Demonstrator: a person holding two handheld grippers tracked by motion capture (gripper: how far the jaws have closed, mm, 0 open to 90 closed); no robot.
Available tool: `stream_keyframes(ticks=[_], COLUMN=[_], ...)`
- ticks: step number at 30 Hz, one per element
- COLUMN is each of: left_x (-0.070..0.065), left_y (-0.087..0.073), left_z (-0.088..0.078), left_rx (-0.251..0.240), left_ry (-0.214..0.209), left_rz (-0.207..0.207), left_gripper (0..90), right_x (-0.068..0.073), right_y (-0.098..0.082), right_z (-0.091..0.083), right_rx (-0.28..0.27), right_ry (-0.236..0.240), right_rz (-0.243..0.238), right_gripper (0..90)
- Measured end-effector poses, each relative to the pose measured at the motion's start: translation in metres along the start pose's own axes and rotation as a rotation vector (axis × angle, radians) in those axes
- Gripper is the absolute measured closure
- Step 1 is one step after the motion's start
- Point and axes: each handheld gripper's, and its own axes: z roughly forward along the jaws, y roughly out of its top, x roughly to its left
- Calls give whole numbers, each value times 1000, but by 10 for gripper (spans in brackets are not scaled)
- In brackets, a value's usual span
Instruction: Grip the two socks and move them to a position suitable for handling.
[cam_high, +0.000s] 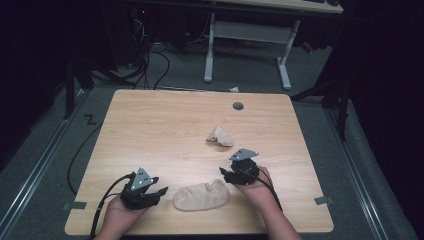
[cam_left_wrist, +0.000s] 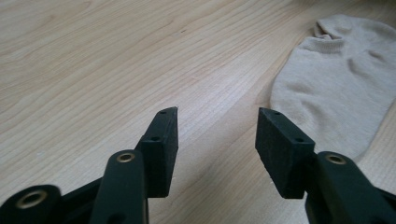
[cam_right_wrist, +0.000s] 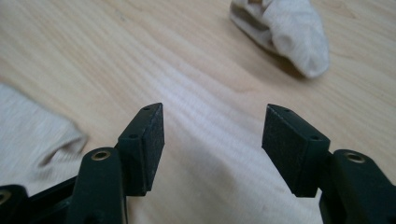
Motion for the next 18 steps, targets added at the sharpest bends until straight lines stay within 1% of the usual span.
stream_keyframes(ticks=[1,3,4,5,6,8,9,10,13,14,15,18], left_x=[0,2,2,3,5,5,7,7,6,6,6,5], left_y=[0,1,1,0,0,0,-1,-1,-2,-2,-2,-2], left_z=[0,1,2,2,2,2,1,1,1,1,1,1], left_rx=[4,13,16,16,15,11,6,6,5,7,4,2], left_ry=[-2,-3,0,3,10,15,18,18,20,18,12,14], left_rz=[-4,-15,-15,-18,-25,-28,-36,-36,-31,-31,-29,-19], left_gripper=[471,457,449,443,438,436,437,438,438,433,431,419], right_x=[-3,-7,-10,-13,-19,-24,-27,-27,-36,-38,-43,-47], right_y=[4,11,15,18,24,28,31,31,40,44,50,55], right_z=[2,5,7,9,14,19,21,21,30,34,40,44], right_rx=[6,10,10,14,30,30,31,31,44,56,67,59], right_ry=[-8,-19,-15,-10,-13,-28,-31,-31,-21,-33,-38,-35], right_rz=[-2,-7,-4,0,-7,-15,-11,-11,11,14,33,41], right_gripper=[359,355,356,359,363,389,394,394,426,446,450,461])
